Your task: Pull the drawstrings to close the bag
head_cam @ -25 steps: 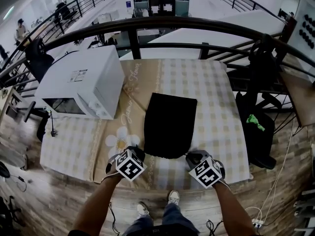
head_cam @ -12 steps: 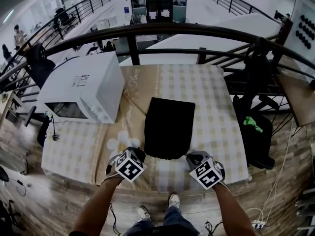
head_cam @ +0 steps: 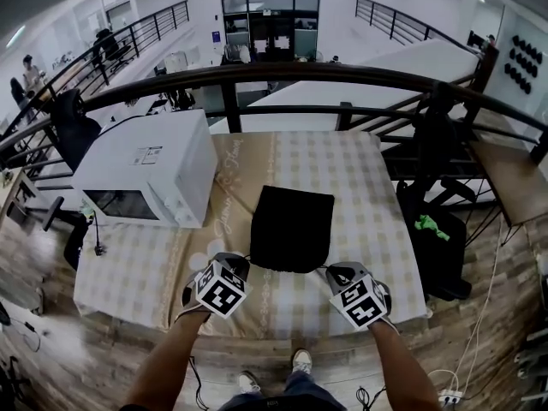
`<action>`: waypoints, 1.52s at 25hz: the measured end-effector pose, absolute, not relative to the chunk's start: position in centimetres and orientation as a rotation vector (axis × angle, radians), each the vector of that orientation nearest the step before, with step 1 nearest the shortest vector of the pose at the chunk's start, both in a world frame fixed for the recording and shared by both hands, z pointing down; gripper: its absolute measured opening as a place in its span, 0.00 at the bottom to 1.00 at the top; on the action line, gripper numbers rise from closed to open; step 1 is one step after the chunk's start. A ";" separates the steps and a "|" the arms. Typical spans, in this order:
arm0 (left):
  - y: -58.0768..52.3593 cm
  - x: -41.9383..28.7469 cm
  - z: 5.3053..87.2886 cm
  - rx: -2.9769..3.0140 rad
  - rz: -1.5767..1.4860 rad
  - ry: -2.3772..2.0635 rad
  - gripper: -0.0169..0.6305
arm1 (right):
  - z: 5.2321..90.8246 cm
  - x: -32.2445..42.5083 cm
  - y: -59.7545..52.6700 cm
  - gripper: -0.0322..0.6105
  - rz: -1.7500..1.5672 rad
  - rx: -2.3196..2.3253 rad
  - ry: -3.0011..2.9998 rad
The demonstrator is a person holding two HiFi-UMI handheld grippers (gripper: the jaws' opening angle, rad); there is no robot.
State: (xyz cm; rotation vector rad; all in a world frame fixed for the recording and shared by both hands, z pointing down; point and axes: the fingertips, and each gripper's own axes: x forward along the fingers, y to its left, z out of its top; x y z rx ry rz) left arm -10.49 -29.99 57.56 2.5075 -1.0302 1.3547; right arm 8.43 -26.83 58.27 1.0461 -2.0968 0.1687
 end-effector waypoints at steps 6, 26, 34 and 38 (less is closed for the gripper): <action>-31.1 -10.6 54.2 2.539 1.223 -1.141 0.07 | 54.6 8.2 -27.9 0.09 0.162 1.154 -2.129; -32.8 -11.8 42.9 2.587 0.729 -1.406 0.07 | 43.4 7.8 -30.5 0.09 0.116 1.445 -2.279; -32.7 -12.7 38.3 2.605 0.547 -1.504 0.07 | 39.2 7.2 -31.0 0.09 0.029 1.485 -2.326; -32.8 -13.3 35.9 2.613 0.503 -1.554 0.07 | 36.2 6.7 -31.2 0.09 -0.035 1.539 -2.365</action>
